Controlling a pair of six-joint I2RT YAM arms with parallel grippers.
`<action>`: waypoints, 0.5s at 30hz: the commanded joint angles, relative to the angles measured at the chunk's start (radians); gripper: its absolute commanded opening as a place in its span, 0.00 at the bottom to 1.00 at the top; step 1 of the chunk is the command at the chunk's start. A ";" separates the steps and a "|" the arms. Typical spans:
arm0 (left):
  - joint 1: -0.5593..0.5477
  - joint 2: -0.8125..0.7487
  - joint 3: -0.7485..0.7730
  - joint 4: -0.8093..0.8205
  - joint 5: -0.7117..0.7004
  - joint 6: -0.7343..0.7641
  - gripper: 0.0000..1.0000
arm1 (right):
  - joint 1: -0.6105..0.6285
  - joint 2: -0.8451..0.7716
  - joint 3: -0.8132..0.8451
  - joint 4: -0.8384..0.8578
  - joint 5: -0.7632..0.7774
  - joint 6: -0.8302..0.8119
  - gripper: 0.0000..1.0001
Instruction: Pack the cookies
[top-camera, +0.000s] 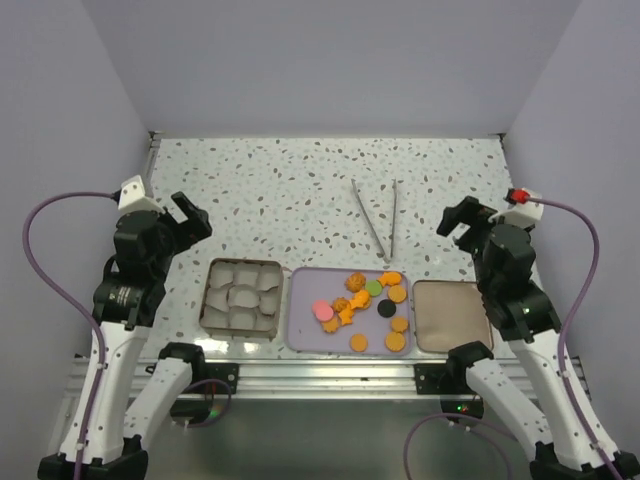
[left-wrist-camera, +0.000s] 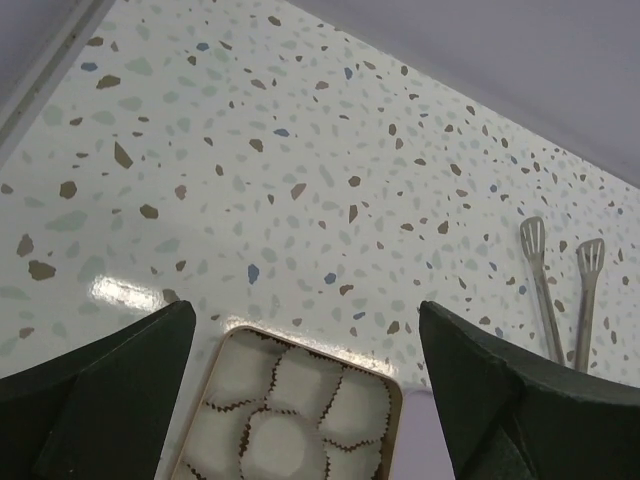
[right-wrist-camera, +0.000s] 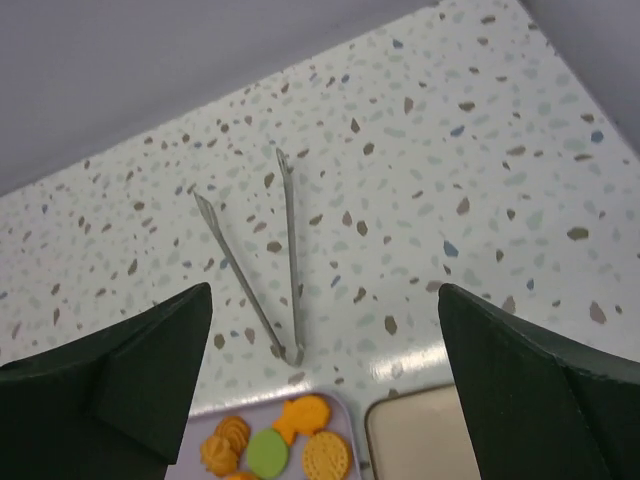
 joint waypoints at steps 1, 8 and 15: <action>0.003 0.000 0.053 -0.126 0.004 -0.114 1.00 | 0.001 -0.007 0.042 -0.448 -0.070 0.115 0.99; -0.023 -0.028 0.090 -0.298 0.055 -0.106 1.00 | 0.002 0.117 0.207 -0.613 -0.312 0.149 0.99; -0.023 -0.054 0.083 -0.329 0.049 -0.088 1.00 | 0.005 0.301 0.185 -0.487 -0.361 0.155 0.99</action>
